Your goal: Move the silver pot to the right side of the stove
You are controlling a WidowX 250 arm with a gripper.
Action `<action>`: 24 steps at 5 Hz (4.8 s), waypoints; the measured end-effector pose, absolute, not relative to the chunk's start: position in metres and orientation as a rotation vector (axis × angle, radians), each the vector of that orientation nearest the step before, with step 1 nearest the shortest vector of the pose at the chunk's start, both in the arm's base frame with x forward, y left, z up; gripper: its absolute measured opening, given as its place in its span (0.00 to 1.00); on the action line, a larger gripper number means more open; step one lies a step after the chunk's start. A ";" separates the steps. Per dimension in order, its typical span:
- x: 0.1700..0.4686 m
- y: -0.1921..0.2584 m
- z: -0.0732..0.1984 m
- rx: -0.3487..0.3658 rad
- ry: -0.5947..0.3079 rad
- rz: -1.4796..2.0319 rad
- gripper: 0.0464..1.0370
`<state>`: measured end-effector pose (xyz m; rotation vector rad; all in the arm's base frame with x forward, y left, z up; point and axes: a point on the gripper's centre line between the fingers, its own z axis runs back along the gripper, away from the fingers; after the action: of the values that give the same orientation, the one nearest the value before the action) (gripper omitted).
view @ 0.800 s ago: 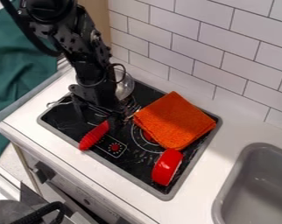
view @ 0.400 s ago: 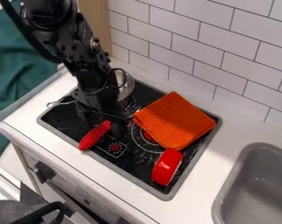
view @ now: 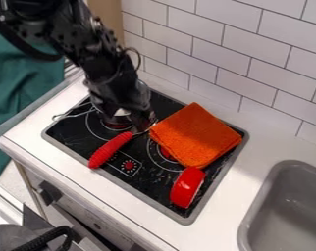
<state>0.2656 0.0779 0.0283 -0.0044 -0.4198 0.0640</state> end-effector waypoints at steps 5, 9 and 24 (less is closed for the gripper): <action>0.322 0.195 0.011 0.118 -0.338 0.241 0.96; 0.308 0.202 -0.026 0.057 -0.231 0.223 0.91; 0.311 0.043 0.014 0.014 -0.329 -0.113 0.01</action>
<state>0.3107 0.0430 0.0144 0.0137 -0.3294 -0.1133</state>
